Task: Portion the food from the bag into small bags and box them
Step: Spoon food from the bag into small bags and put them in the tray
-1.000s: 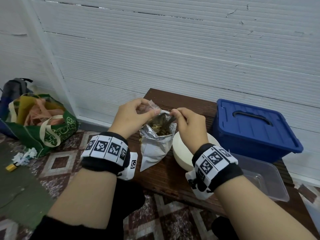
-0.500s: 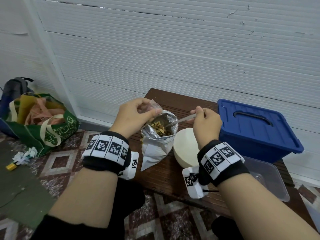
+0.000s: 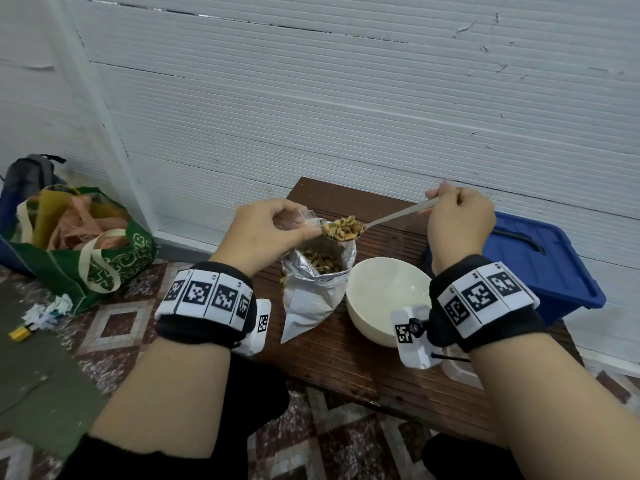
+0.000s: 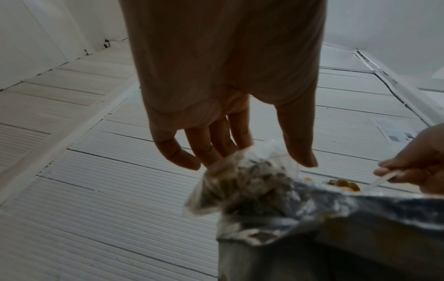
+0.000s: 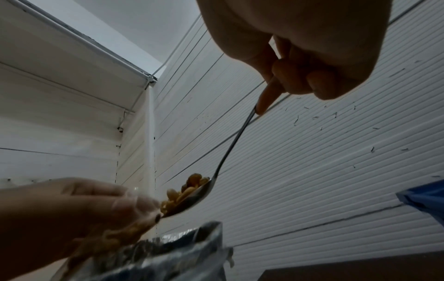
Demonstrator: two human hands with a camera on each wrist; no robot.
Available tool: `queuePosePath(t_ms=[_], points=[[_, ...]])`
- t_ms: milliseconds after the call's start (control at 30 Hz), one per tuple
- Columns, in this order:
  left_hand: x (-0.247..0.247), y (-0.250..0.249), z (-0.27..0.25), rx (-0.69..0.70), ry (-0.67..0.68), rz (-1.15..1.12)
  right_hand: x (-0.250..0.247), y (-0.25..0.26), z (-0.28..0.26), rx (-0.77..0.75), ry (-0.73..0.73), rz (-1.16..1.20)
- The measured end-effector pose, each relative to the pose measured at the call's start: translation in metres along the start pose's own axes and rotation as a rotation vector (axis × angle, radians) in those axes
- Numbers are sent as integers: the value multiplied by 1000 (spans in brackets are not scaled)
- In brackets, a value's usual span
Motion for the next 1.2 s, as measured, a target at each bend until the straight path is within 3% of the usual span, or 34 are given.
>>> queuePosePath(t_ms=[333,733,1200], points=[[19,5,0,-34,141,192,30,15,-4,-46,121,-36],[24,6,2,-46,132,187,47,15,-7,-24,204,-23],[16,7,1,-46,54,106,32,48,-15,-284,115,92]])
Point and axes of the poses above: each hand's wrist, its own z-axis towards the middle knuckle, its own x-axis out of the palm, y = z × x, the point moved 10 cm from there along z, towards the middle knuckle, and after that the axes turned 10 degrees about -z, right-handed, at the moved point
